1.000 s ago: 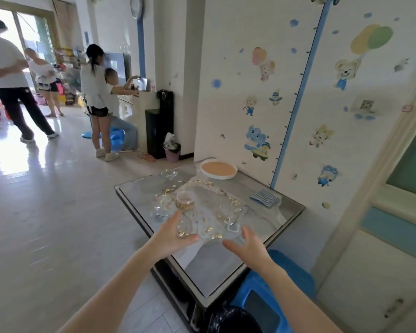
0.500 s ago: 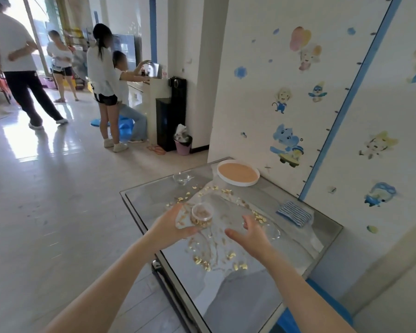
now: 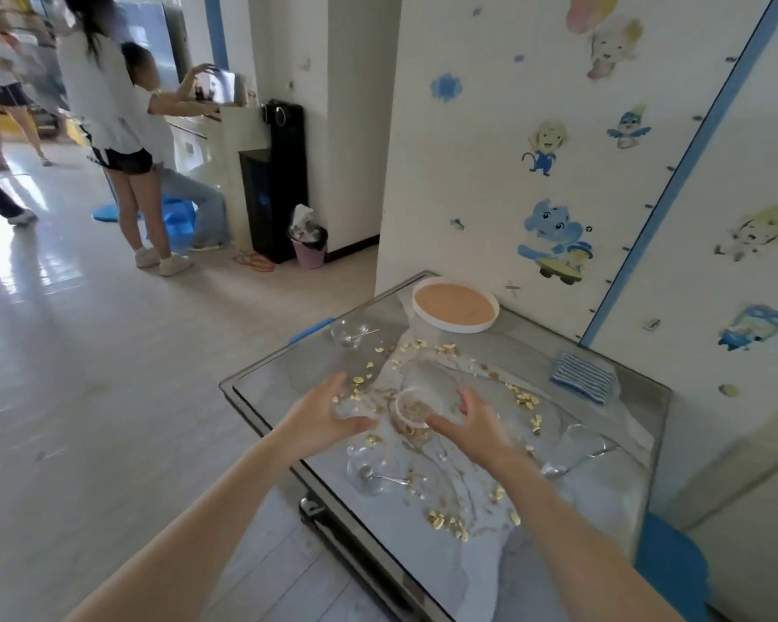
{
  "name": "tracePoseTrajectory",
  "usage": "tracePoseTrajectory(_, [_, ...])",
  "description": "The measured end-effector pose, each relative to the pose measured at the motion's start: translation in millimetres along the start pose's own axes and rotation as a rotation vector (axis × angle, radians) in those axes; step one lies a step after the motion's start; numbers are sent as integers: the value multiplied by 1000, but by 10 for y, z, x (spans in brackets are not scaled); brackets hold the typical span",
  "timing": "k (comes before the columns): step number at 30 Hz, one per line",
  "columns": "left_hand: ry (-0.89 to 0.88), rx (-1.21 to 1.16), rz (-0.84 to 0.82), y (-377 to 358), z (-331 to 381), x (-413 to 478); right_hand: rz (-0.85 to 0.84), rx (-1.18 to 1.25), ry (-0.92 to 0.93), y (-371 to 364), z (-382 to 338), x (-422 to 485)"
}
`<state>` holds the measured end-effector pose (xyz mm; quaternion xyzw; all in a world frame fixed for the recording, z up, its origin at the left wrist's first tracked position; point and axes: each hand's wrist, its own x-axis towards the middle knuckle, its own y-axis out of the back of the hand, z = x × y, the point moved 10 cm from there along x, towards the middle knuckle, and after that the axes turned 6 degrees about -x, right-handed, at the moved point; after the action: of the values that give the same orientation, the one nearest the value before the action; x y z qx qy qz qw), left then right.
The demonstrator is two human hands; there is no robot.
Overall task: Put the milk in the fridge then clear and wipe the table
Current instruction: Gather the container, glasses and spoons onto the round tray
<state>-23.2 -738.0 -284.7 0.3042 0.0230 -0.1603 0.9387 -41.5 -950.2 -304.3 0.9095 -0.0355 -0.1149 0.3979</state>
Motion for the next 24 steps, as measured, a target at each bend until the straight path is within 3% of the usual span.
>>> tracePoseTrajectory(9, [-55, 4, -172, 83, -333, 578, 65, 50, -169, -332, 71, 194])
tracePoseTrajectory(24, [-77, 115, -389, -420, -438, 2170, 83, 112, -399, -398, 706, 1360])
